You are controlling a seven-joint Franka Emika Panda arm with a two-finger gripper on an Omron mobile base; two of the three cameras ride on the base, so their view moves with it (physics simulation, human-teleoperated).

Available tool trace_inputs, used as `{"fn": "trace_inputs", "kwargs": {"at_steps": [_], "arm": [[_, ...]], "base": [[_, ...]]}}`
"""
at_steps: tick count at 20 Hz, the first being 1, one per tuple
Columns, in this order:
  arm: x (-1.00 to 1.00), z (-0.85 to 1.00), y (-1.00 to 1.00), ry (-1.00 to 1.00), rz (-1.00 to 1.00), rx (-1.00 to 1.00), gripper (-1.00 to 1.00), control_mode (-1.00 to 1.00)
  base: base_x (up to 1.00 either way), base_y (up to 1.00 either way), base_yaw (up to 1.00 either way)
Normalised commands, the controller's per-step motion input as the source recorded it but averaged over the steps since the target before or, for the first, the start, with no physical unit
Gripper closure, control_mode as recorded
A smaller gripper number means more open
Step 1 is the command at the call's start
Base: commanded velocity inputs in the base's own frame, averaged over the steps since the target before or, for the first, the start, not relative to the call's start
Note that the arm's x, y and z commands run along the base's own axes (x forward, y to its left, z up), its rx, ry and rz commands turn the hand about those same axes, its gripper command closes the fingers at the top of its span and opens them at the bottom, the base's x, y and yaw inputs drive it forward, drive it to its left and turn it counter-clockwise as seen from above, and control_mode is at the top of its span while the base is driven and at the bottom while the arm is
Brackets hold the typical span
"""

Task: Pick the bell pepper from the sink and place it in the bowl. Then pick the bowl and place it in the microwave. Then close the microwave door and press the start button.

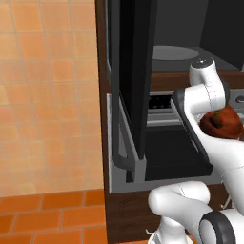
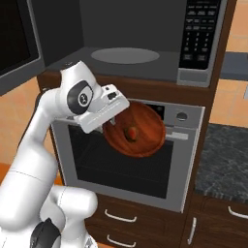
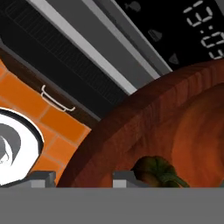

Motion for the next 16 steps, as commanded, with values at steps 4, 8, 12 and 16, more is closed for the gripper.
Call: {"fn": "trace_inputs", "kwargs": {"at_steps": [4, 8, 12, 16], "arm": [[0.0, 0.0, 0.0, 0.0, 0.0, 0.0, 1.0, 1.0], [0.0, 0.0, 0.0, 0.0, 0.0, 0.0, 1.0, 1.0], [0.0, 0.0, 0.0, 0.0, 0.0, 0.0, 1.0, 1.0], [-0.46, 0.0, 0.0, -0.09, 0.0, -0.06, 1.0, -1.0]], "base": [[-0.06, 0.03, 0.0], [-0.08, 0.0, -0.01], [0.0, 0.0, 0.0], [0.0, 0.0, 0.0]]}}
